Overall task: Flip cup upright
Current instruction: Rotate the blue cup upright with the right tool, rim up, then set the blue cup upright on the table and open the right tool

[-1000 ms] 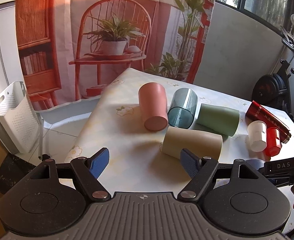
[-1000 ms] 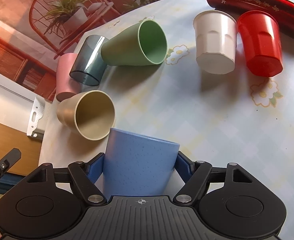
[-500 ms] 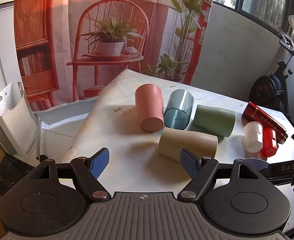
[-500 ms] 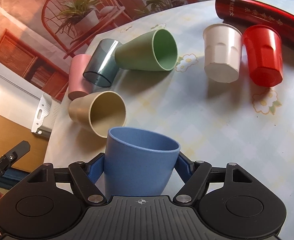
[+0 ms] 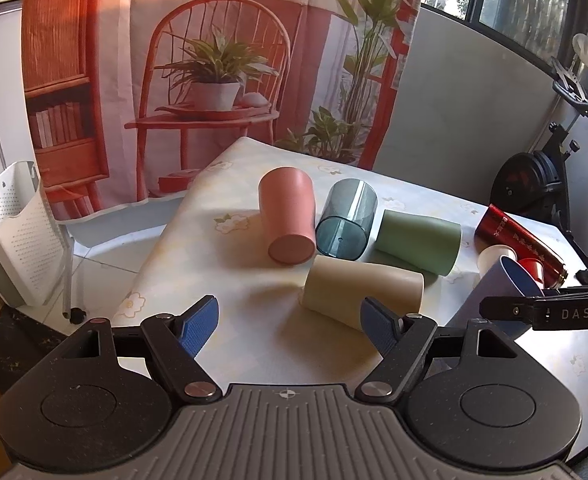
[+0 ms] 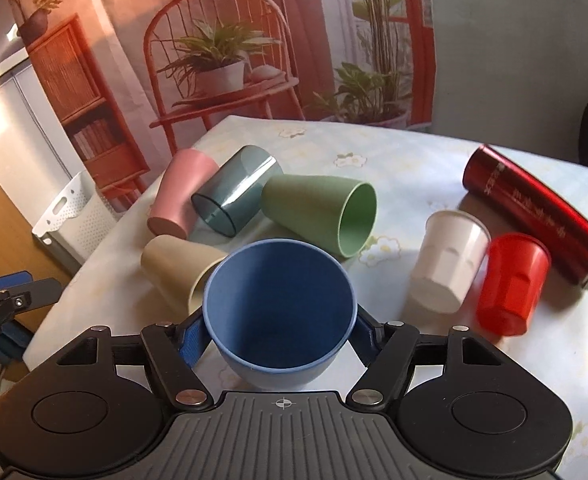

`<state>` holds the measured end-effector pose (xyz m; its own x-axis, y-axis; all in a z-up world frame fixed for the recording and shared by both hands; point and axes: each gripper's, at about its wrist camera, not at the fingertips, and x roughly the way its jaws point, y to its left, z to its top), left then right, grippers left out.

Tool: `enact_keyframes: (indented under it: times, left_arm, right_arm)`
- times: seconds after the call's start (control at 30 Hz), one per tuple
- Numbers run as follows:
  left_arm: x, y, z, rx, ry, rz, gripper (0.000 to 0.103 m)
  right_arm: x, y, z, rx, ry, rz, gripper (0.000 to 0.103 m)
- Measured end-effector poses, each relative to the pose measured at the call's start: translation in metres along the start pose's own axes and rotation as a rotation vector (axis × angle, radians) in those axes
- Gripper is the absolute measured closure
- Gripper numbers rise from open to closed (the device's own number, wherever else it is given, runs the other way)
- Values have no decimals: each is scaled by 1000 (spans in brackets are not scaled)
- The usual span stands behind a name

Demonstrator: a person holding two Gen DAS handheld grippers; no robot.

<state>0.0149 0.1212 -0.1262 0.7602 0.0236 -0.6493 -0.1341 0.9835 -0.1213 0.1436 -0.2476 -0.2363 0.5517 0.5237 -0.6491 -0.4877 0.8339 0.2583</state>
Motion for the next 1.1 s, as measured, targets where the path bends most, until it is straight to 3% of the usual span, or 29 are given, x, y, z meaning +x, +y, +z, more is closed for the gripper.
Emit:
enact_keyframes:
  times: [0.27, 0.67, 0.83, 1.1]
  left_arm:
    - [1, -4, 0, 12, 3, -10, 23]
    - [1, -5, 2, 20, 12, -18, 23]
    - [1, -5, 2, 21, 12, -18, 23]
    - [-2, -9, 5, 33, 8, -19, 23]
  right_arm:
    - [16, 6, 5, -133, -19, -99, 37]
    - [24, -3, 5, -71, 9, -91, 35]
    - [20, -8, 4, -22, 6, -70, 24]
    - [-3, -12, 4, 25, -15, -63, 21]
